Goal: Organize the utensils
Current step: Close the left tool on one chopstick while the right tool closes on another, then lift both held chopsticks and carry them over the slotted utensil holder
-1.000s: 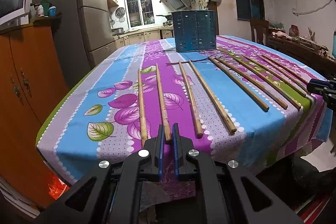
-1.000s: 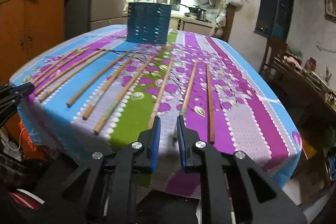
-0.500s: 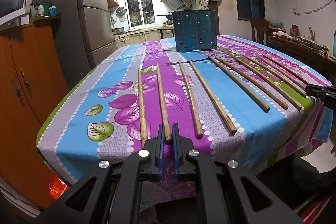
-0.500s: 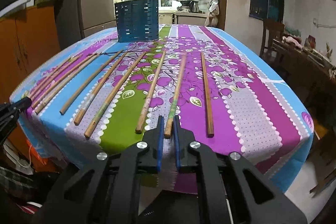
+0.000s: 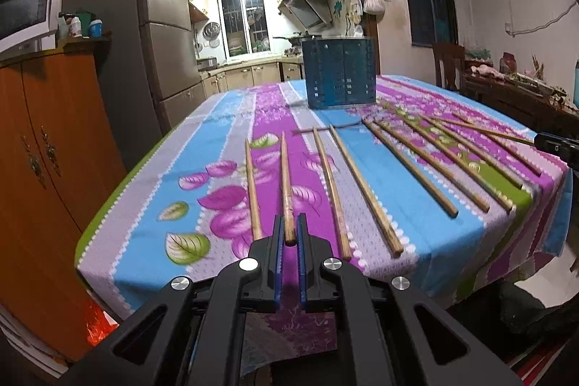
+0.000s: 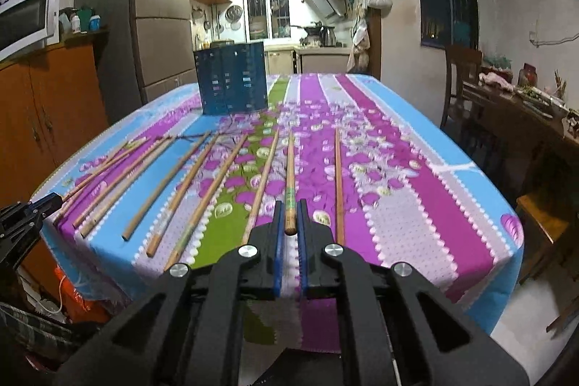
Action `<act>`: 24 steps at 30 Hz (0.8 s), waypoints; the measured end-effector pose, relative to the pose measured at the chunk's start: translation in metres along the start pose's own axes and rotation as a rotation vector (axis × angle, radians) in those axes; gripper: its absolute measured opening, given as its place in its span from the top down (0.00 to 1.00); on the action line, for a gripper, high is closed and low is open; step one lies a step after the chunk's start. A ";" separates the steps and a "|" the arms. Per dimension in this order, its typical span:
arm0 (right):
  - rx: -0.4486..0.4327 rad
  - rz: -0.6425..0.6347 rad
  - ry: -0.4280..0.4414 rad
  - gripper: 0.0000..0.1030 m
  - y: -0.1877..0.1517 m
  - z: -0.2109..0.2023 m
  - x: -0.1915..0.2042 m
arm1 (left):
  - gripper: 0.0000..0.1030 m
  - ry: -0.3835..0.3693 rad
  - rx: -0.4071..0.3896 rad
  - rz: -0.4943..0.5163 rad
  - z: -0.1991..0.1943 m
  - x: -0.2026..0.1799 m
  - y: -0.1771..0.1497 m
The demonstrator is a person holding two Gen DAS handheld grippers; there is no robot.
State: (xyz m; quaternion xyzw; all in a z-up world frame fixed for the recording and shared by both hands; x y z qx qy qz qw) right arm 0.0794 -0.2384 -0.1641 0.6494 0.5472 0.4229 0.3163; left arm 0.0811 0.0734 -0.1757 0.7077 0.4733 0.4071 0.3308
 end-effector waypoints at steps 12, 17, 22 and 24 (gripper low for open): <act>-0.159 -0.070 0.029 0.95 0.050 -0.025 0.010 | 0.93 -0.022 -0.119 -0.011 -0.025 0.012 0.053; -0.204 -0.125 0.037 0.95 0.072 -0.029 0.017 | 0.93 -0.050 -0.159 -0.019 -0.027 0.026 0.083; -0.239 -0.154 0.049 0.95 0.094 -0.031 0.023 | 0.93 -0.084 -0.188 -0.047 -0.027 0.041 0.111; -0.248 -0.155 0.056 0.95 0.103 -0.031 0.024 | 0.93 -0.091 -0.203 -0.053 -0.028 0.046 0.125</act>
Point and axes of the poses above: each gripper's, at about its wrist camera, not at the fingertips, and z roughly the way its jaws point, x to its left, y to its top, the point moved 8 cm from there along z, roughly the way its jaws point, and after that the axes turned 9 degrees about z, right-handed, at the moved point
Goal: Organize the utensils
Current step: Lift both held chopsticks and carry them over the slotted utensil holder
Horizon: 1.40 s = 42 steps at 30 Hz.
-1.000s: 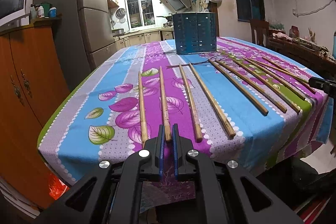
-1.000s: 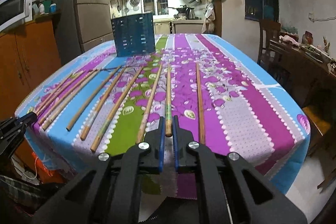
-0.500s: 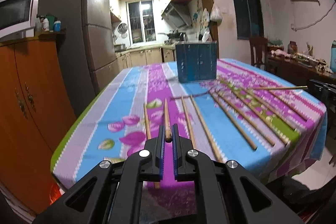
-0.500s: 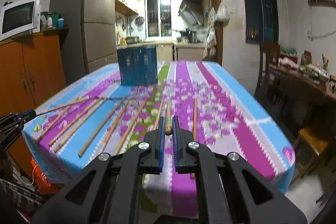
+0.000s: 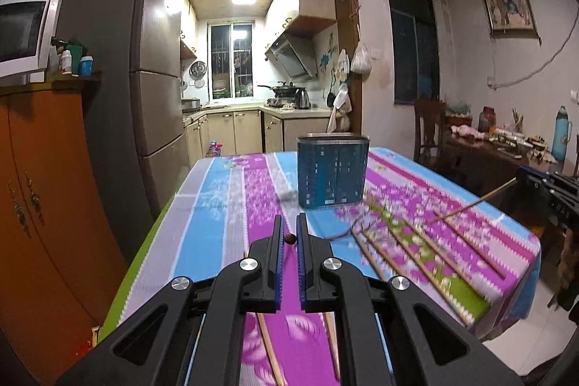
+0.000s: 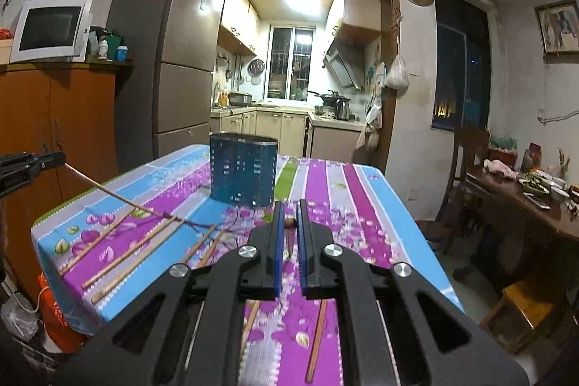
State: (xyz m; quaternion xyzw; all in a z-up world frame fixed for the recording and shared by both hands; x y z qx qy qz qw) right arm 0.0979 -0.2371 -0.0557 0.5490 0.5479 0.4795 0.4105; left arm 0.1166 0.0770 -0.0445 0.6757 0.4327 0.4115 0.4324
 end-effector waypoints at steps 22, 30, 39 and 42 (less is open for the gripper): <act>-0.044 -0.010 0.103 0.95 0.090 0.053 0.000 | 0.93 -0.031 -0.115 0.012 0.040 0.024 0.087; -0.033 -0.011 0.159 0.95 0.105 0.068 0.014 | 0.93 -0.046 -0.122 0.022 0.053 0.023 0.101; -0.139 -0.003 0.219 0.95 0.179 0.082 0.028 | 0.93 -0.073 -0.263 0.049 0.073 0.018 0.183; -0.193 0.015 0.243 0.95 0.214 0.090 0.031 | 0.93 -0.071 -0.360 0.058 0.086 0.015 0.231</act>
Point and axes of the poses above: each gripper's, at about its wrist camera, not at the fingertips, and z roughly the way its jaws point, x to its left, y to its top, the point moved 8 cm from there along z, roughly the way its jaws point, and after that the axes turned 9 degrees about z, right-handed, at the moved point
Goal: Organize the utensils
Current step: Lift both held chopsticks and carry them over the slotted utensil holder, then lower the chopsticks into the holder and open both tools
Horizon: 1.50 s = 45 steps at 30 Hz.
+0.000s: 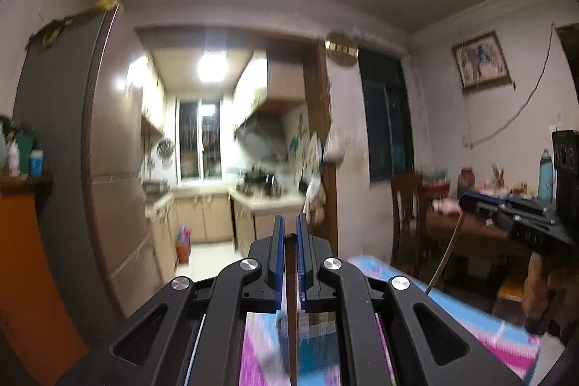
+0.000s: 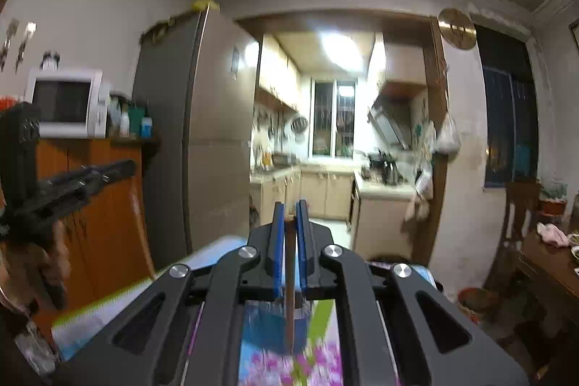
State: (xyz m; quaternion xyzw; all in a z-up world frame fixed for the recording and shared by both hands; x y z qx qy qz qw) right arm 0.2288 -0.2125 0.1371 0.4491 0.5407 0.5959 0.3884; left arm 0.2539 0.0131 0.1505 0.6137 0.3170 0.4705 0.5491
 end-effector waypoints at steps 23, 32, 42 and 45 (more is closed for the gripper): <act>0.130 0.168 -0.022 0.95 -0.082 0.144 -0.030 | 0.93 -0.020 -0.036 -0.027 0.173 -0.021 -0.086; 0.184 0.194 -0.029 0.95 -0.106 0.149 -0.028 | 0.92 -0.018 0.039 -0.071 0.173 -0.011 -0.129; 0.072 0.204 -0.096 0.78 -0.066 0.086 -0.057 | 0.79 0.077 -0.063 -0.170 0.105 0.046 -0.088; 0.040 0.186 -0.125 0.78 -0.058 0.040 -0.068 | 0.79 0.129 -0.096 -0.175 0.057 0.064 -0.068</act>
Point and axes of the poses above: each gripper's, at about its wrist camera, not at the fingertips, and z roughly the way its jaws point, x to its left, y to its top, the point moved 8 cm from there along z, roughly the way its jaws point, and after that the axes turned 9 degrees about z, right-handed, at the moved point
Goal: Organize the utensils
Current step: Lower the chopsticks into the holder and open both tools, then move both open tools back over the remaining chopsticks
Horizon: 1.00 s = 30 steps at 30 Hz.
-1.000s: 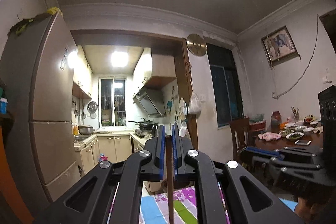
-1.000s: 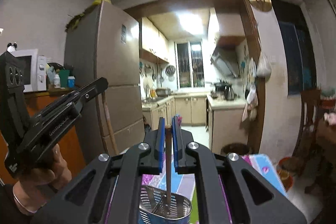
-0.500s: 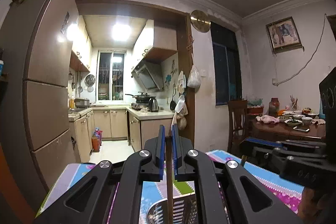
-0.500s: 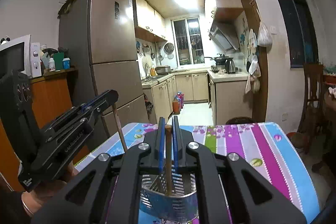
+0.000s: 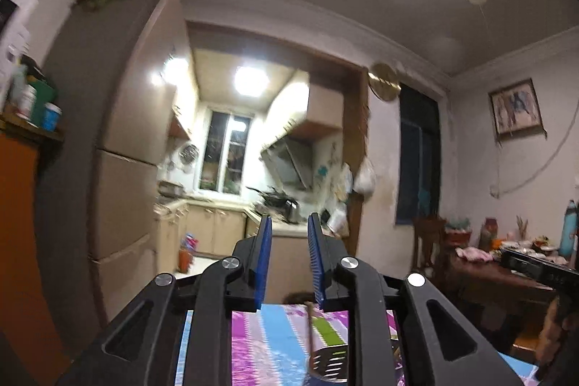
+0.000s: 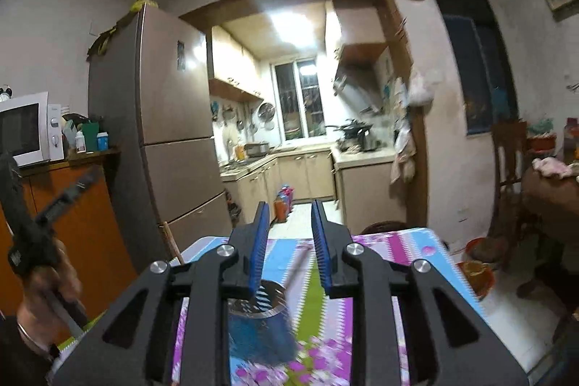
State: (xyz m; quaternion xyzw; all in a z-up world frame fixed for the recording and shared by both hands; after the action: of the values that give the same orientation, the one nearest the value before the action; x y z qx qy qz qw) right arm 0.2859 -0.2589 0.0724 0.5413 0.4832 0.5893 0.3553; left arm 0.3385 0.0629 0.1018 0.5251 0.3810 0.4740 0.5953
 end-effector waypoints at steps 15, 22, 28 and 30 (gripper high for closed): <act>0.005 -0.123 -0.257 0.16 -0.081 -0.221 -0.048 | 0.22 0.196 0.034 0.249 -0.277 -0.003 0.007; 0.106 -0.085 -0.300 0.09 -0.148 -0.256 -0.055 | 0.10 0.093 0.270 0.194 -0.327 -0.049 -0.083; 0.226 -0.036 -0.219 0.11 -0.202 -0.246 -0.028 | 0.23 -0.053 0.445 0.250 -0.334 -0.116 -0.163; 0.251 -0.060 -0.176 0.18 -0.218 -0.243 -0.012 | 0.28 -0.102 0.463 0.264 -0.336 -0.134 -0.176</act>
State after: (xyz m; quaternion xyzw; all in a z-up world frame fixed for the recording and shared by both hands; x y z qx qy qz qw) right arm 0.0265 -0.2541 -0.1265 0.6163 0.5360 0.4638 0.3432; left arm 0.0125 0.0230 -0.1309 0.7155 0.3769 0.4207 0.4111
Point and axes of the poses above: each gripper's, at about its wrist camera, not at the fingertips, and z roughly the way its jaws point, x to its left, y to its top, the point moved 8 cm from there along z, roughly the way its jaws point, and after that the axes turned 9 degrees about z, right-handed, at the moved point
